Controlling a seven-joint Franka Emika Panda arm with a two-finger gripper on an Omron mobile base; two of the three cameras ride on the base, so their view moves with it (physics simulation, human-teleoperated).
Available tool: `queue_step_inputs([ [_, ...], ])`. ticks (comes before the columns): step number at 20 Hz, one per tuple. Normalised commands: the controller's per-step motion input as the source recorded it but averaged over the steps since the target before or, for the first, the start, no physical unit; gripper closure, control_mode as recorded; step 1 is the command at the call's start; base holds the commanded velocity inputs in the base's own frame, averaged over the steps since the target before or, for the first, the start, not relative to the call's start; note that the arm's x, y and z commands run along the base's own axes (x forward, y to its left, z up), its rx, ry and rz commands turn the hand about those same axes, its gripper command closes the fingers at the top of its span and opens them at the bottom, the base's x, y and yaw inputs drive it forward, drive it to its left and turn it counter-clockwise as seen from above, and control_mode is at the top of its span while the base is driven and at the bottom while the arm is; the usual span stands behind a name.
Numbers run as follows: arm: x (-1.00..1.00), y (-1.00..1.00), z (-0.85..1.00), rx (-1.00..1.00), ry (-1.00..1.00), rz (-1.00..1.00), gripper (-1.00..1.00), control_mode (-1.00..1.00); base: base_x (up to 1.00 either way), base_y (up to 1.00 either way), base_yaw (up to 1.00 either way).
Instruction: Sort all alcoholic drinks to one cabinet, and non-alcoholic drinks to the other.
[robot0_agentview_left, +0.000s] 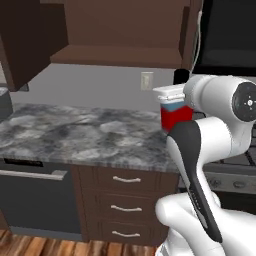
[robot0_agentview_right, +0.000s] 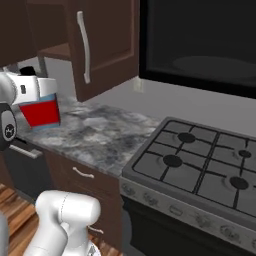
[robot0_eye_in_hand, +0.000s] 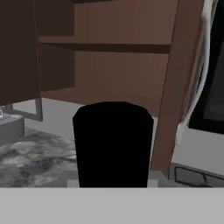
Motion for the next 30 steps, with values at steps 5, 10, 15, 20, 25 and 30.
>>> queue_step_inputs([
  [5, 0.00, 0.00, 0.00, 0.00, 0.00, 0.00, 1.00, 1.00, 0.66, 0.22, 0.00],
  [10, 0.00, 0.00, 0.00, 0.00, 0.00, 0.00, 1.00, 1.00, 0.55, 0.29, 0.00],
  [15, 0.00, 0.00, 0.00, 0.00, 0.00, 0.00, 1.00, 1.00, 0.48, 0.37, 0.00],
  [20, 0.00, 0.00, 0.00, 0.00, 0.00, 0.00, 1.00, 1.00, 0.40, 0.42, 0.00],
  [25, 0.00, 0.00, 0.00, 0.00, 0.00, 0.00, 1.00, 1.00, 0.18, 0.53, 0.00],
  [30, 0.00, 0.00, 0.00, 0.00, 0.00, 0.00, 1.00, 1.00, 0.32, 0.43, 0.00],
])
